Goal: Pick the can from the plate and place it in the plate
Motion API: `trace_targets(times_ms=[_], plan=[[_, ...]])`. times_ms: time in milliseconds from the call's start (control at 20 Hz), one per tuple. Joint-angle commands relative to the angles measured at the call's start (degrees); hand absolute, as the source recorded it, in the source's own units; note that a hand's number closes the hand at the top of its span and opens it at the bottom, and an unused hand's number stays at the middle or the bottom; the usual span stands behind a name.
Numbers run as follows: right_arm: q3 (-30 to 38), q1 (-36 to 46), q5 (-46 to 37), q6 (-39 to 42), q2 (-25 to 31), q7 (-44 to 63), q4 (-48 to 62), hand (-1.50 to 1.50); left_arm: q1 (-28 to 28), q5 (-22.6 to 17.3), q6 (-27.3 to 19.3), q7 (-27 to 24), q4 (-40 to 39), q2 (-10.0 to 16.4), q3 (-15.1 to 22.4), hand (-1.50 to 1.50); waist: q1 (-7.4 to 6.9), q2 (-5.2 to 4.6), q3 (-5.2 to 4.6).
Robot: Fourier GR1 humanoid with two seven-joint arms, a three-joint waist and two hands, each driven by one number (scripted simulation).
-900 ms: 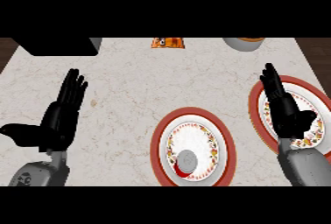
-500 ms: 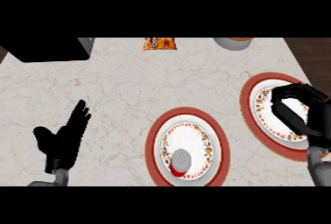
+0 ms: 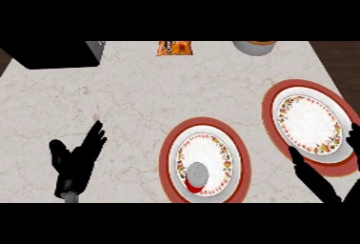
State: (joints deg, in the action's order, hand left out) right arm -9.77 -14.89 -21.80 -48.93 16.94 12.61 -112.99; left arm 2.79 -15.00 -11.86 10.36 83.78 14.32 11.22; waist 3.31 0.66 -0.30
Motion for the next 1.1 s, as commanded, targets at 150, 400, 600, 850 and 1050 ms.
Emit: trace_targets(times_ms=[150,400,600,850,1050], plan=[[-9.97,-16.96,-17.41,6.52,1.04,13.34,-15.33,-1.50,-1.49,0.70,0.93,-1.69,-2.66,-1.59,0.68,0.00,-1.50,-0.67,-0.10],[-15.11,-21.18,-24.39,19.95,5.14,24.47,-19.23,-1.50,-0.93,0.92,0.77,1.41,0.26,-1.07,1.82,0.00,-3.25,-0.99,-0.14],[-19.20,-15.84,-32.03,30.02,2.89,37.62,-22.65,-1.50,-1.76,0.46,2.82,1.53,-0.74,-0.24,1.56,0.00,-4.62,-1.21,-0.09],[-24.55,-4.99,-38.72,41.28,-2.38,53.58,-21.97,-1.50,-4.07,0.70,2.96,1.39,-2.58,-0.82,0.83,0.00,-4.42,-1.04,-0.01],[-31.27,3.82,-47.32,47.05,-12.27,61.21,-16.02,-1.50,-2.68,0.02,4.23,0.03,-3.26,0.00,-0.65,0.00,-4.34,-0.82,0.05]])
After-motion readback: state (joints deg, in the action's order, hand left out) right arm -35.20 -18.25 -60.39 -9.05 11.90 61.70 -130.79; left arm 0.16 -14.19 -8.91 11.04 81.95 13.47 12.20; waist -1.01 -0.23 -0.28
